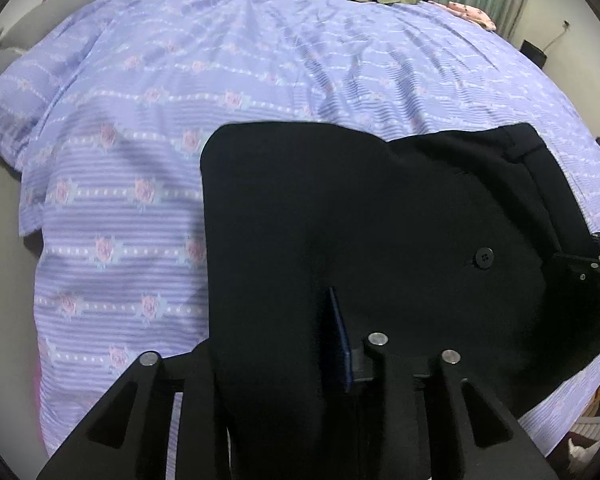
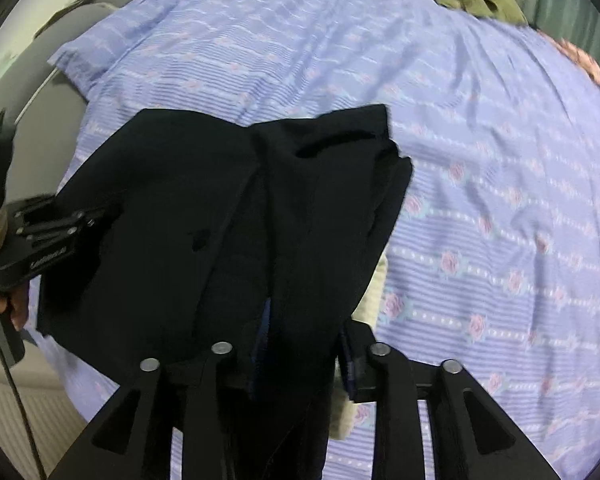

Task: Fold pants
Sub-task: 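Lower the folded trousers onto the cream cloth and open both grippers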

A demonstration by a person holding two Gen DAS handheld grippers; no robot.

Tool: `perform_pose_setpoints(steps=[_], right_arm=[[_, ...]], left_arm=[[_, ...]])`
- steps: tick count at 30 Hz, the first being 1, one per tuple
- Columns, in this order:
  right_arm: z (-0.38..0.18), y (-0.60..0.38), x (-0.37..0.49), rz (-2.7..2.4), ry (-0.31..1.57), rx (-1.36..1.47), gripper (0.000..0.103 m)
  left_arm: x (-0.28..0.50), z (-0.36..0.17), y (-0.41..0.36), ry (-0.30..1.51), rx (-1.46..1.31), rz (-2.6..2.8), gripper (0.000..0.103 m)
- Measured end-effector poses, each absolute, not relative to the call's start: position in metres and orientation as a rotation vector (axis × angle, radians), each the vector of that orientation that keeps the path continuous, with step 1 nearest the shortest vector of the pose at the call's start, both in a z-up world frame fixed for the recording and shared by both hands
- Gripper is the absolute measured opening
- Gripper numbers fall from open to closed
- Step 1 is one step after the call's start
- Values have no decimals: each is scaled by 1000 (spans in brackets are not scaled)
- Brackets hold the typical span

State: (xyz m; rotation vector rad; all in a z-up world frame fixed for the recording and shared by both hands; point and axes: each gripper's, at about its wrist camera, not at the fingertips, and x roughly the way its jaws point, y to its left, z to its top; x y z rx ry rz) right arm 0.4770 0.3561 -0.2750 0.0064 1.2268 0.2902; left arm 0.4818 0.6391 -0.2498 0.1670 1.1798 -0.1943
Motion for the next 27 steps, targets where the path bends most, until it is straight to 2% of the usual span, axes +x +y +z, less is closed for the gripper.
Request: perform_pose_setpoints(steps=[3, 4, 5, 6, 10, 13, 16, 17, 19, 20, 24, 27], right_arm=[[-283, 349, 479, 253, 1258, 13, 44], [-284, 346, 478, 237, 1265, 17, 50], [-283, 343, 476, 215, 1265, 6, 53], [-281, 341, 473, 194, 1263, -14, 57], [-265, 334, 458, 101, 1232, -120, 59], [-237, 326, 437, 118, 1156, -145, 59], [-196, 313, 407, 180, 1057, -160, 61], [-180, 308, 395, 197, 1025, -163, 63], [-147, 293, 371, 226, 963, -154, 78], [-134, 286, 361, 232, 937, -150, 79], [-83, 249, 317, 221, 837, -159, 85], [-55, 216, 284, 207, 786, -155, 89]], left_arm=[[472, -251, 641, 1189, 185, -132, 44], [470, -251, 642, 1189, 203, -93, 53], [466, -251, 644, 1187, 230, -43, 56], [459, -251, 647, 1189, 259, 7, 56], [434, -240, 661, 1226, 195, 82, 57], [400, -210, 650, 1162, 223, 113, 58], [363, -168, 622, 1072, 238, 96, 70], [353, -154, 613, 1047, 241, 88, 72], [330, -124, 592, 990, 238, 80, 77], [318, -107, 581, 960, 226, 83, 82], [281, -51, 544, 863, 189, 77, 89], [248, -13, 507, 785, 162, 95, 99]])
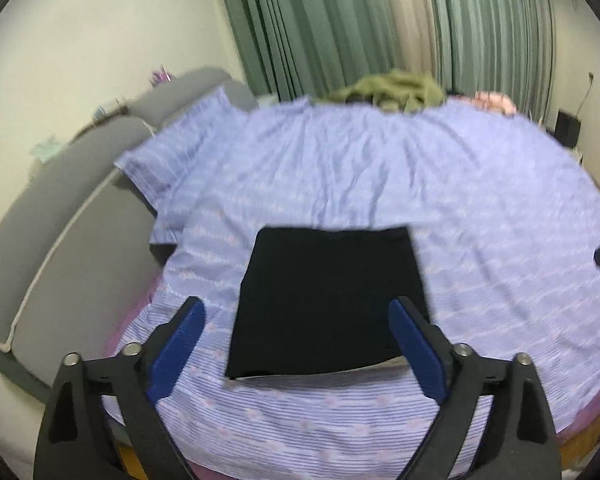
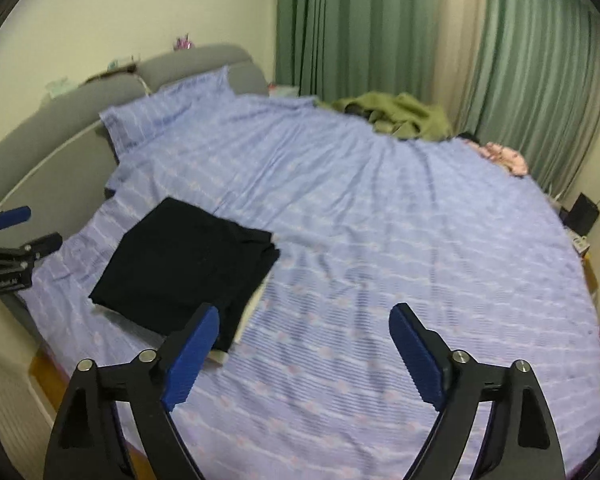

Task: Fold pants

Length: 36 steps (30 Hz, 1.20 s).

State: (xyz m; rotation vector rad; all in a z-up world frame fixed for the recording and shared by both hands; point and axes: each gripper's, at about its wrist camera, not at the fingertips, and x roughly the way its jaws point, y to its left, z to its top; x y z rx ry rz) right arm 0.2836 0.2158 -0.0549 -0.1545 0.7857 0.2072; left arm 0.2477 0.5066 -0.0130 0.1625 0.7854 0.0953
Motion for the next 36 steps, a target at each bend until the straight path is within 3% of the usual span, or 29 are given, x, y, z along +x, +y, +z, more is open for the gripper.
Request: perform_pose_setpoints(steps=[1, 9, 21, 36], right_arm=[[-45, 201, 270, 200, 770, -155, 89], [-3, 99, 191, 171, 721, -75, 89], [29, -46, 91, 120, 681, -31, 90], [46, -139, 30, 68, 651, 22, 90]], left_arm=[[239, -5, 497, 770, 160, 94, 103], [158, 50, 374, 662, 129, 62, 103], [68, 69, 215, 650, 128, 3, 103], [25, 90, 119, 595, 123, -90, 103]])
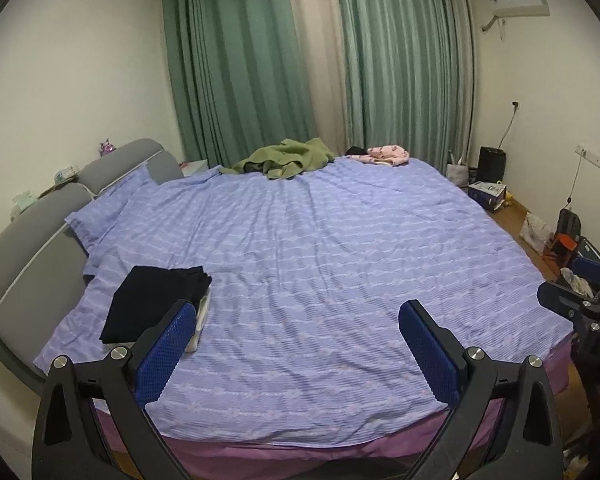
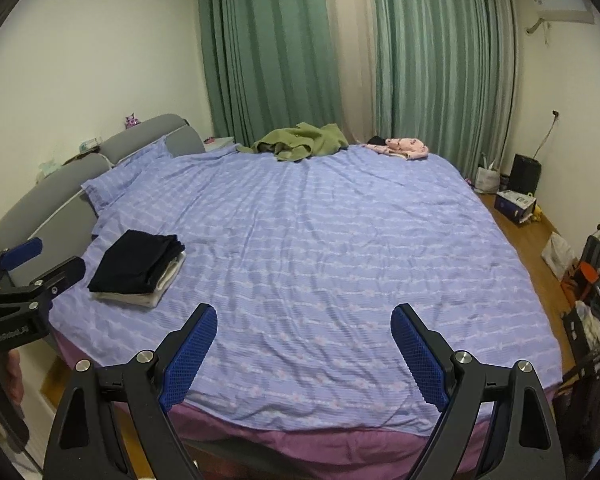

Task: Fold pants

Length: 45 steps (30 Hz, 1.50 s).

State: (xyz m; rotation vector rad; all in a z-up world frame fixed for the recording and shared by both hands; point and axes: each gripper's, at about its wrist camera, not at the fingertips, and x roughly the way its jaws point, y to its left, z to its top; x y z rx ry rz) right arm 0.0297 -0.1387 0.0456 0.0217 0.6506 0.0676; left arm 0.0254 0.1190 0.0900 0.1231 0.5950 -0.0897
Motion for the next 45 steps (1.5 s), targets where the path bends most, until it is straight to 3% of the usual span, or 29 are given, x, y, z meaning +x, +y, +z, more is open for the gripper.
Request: perform_pose_setpoints(steps=[45], right_arm=[[56, -170, 8, 52, 618, 39, 90]], left_arm=[[3, 100, 86, 594, 126, -107, 103]])
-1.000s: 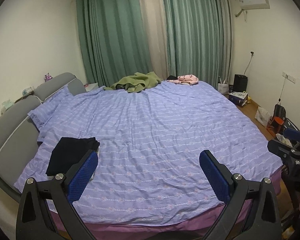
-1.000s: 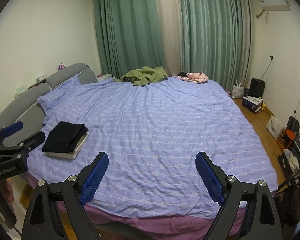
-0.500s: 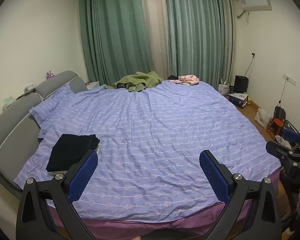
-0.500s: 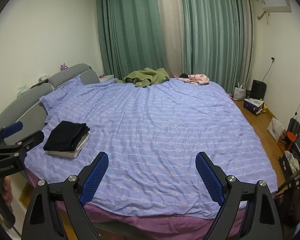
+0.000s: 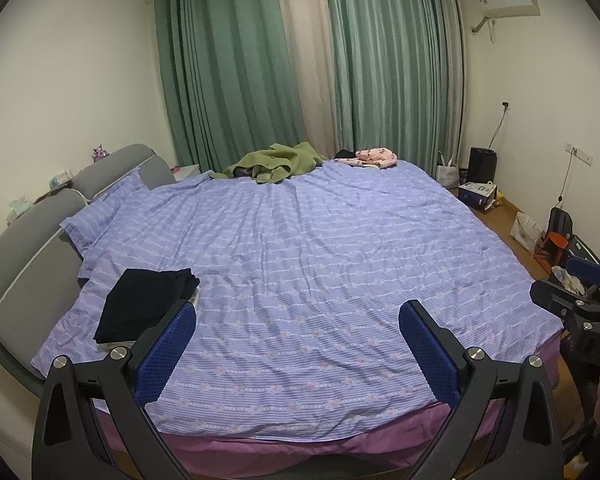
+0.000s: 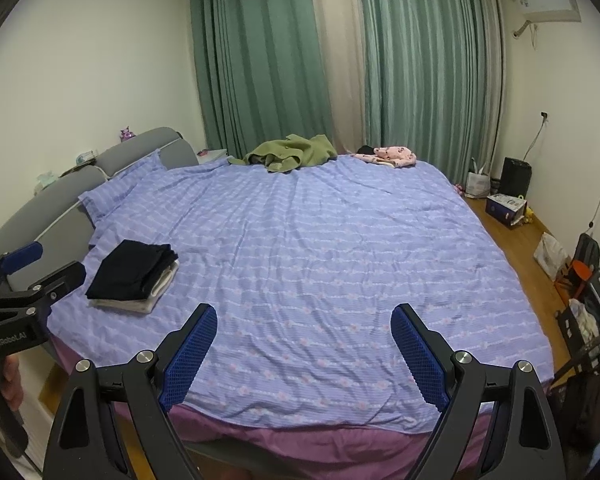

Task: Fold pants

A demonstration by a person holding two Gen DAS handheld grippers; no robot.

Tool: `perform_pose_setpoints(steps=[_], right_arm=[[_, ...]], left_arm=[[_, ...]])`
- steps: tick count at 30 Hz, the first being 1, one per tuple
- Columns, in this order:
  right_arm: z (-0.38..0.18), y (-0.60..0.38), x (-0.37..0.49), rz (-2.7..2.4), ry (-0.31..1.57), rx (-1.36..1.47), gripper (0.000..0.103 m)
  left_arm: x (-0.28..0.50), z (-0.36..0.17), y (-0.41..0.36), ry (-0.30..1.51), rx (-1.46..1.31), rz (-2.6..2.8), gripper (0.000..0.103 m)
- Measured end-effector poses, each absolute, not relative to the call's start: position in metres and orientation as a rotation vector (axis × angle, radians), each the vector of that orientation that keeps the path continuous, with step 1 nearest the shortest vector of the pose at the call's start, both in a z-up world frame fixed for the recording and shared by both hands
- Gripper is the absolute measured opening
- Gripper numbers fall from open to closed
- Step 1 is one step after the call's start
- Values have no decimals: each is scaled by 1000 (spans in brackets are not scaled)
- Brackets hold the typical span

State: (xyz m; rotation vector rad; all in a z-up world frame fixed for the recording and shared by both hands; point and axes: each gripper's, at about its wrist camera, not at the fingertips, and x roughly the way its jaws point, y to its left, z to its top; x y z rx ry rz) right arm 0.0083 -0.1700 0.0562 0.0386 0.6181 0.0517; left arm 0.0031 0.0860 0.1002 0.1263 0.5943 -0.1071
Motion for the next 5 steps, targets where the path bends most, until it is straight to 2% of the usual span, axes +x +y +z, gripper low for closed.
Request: perform_pose_setpoints(steps=[5], right_arm=[[55, -175, 7, 51, 621, 38, 90]], left_arm=[[2, 101, 85, 596, 127, -107, 103]])
